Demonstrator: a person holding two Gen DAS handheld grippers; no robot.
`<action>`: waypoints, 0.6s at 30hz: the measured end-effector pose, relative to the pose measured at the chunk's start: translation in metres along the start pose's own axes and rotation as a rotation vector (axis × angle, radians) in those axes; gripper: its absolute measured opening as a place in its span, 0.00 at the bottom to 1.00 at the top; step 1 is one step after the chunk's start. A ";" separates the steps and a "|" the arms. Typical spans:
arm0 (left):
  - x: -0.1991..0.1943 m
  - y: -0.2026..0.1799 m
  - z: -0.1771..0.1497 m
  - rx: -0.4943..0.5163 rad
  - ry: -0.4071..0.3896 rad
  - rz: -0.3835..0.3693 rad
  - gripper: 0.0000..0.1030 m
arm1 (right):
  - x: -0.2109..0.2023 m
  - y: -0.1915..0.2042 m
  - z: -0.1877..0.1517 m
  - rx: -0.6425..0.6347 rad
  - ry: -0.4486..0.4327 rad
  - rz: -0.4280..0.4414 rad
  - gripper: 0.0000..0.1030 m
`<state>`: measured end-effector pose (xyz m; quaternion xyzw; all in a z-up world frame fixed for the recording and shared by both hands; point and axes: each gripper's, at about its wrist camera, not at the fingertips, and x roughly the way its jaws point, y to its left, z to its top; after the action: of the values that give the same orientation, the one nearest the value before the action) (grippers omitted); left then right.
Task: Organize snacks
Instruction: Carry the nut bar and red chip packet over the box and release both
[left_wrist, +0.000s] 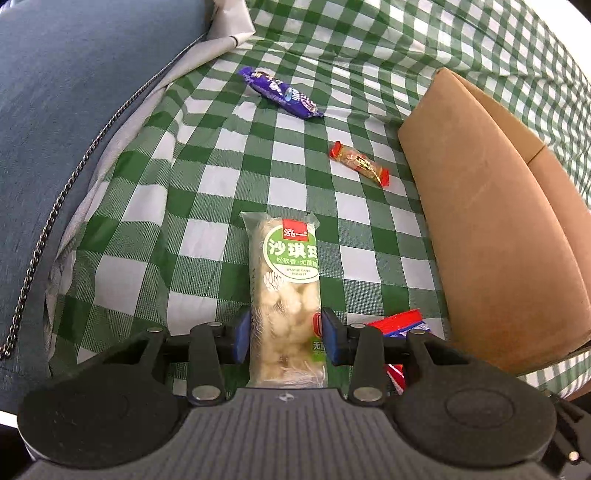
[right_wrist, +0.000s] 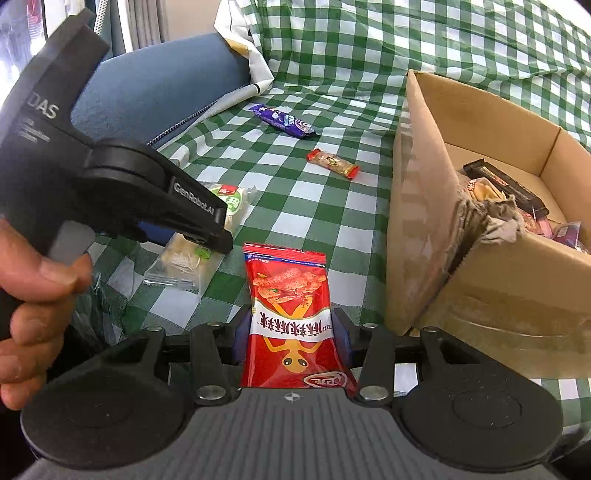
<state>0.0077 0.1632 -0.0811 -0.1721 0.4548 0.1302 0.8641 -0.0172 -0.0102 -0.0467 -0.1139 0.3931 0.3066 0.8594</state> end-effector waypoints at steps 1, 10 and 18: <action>-0.001 0.000 0.000 0.003 -0.005 0.001 0.41 | -0.001 0.000 0.000 0.001 -0.003 -0.001 0.46; -0.032 0.015 0.005 -0.095 -0.161 -0.078 0.40 | -0.021 0.003 0.004 0.016 -0.076 0.007 0.46; -0.062 0.023 0.007 -0.172 -0.314 -0.131 0.40 | -0.059 -0.002 0.026 0.027 -0.179 0.034 0.45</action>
<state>-0.0305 0.1827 -0.0300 -0.2524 0.2893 0.1373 0.9131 -0.0293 -0.0262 0.0142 -0.0677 0.3208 0.3248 0.8871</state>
